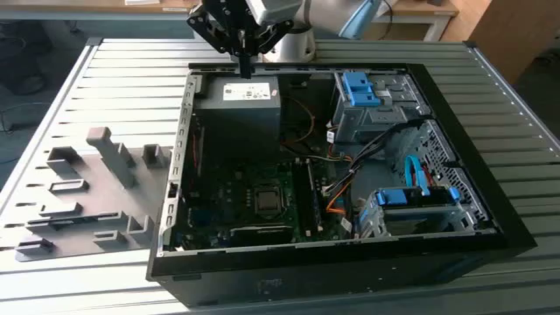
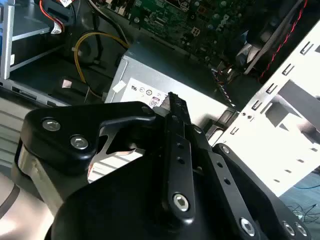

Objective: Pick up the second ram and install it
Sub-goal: 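Reach for the second ram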

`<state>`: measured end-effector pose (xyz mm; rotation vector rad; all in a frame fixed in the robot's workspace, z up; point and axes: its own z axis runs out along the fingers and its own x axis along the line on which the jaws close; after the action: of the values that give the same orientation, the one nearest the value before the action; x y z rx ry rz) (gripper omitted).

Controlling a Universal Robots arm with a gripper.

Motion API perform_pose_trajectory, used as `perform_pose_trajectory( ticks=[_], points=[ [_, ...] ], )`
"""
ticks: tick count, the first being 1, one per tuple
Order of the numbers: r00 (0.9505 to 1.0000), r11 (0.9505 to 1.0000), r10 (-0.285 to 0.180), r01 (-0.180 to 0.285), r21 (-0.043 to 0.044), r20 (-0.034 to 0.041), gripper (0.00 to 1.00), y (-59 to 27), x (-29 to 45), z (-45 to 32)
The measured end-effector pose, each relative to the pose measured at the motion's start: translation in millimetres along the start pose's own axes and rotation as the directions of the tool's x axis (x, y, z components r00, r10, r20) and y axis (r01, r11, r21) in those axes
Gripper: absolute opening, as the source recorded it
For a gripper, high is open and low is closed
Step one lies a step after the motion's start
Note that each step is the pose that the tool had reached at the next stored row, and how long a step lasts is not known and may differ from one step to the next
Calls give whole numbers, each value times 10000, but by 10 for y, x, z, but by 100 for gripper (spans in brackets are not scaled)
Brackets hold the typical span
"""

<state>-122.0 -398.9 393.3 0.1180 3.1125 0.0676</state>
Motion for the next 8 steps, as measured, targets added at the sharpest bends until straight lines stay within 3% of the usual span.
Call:
perform_pose_trajectory(
  ticks=[8],
  points=[
    [10000,10000,-1,1,0,0,10,-3,40,-1]
  ],
)
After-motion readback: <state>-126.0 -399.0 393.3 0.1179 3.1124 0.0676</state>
